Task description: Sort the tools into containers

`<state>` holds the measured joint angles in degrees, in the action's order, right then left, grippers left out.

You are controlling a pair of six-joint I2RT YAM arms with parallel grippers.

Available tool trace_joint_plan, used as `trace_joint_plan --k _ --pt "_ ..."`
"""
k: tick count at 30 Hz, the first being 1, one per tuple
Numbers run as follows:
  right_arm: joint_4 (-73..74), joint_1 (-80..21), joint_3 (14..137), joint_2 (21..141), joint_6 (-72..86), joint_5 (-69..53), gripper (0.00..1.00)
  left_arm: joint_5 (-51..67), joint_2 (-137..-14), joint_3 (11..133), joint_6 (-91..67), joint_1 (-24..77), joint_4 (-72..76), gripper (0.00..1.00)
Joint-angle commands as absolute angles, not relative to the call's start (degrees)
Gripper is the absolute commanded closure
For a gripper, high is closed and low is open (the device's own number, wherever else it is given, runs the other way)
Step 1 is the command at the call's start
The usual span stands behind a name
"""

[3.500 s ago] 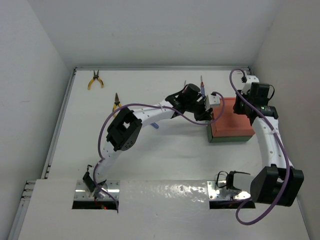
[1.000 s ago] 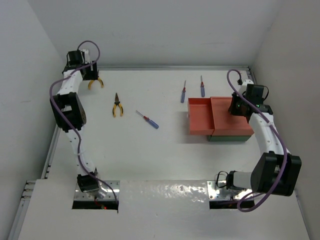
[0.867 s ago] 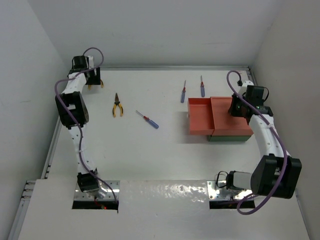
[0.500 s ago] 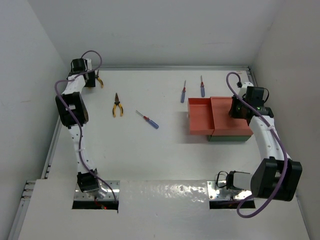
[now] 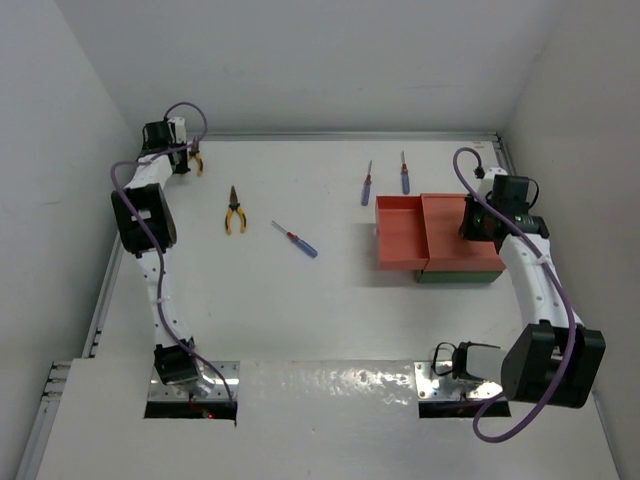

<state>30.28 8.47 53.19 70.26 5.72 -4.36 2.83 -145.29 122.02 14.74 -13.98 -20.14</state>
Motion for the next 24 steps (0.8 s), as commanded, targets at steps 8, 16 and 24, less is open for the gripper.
trace_joint_plan --k 8,16,24 --pt "30.85 8.26 54.93 69.25 6.94 -2.46 0.83 13.79 -127.99 108.47 7.74 -15.38 -10.73 1.00" --pt "29.18 8.26 53.62 71.01 8.09 -2.20 0.87 19.59 -112.86 103.45 6.85 -9.60 -8.96 1.00" --pt "27.51 8.26 49.13 70.93 8.09 -1.93 0.90 23.64 -104.51 100.73 9.66 0.94 -13.88 1.00"
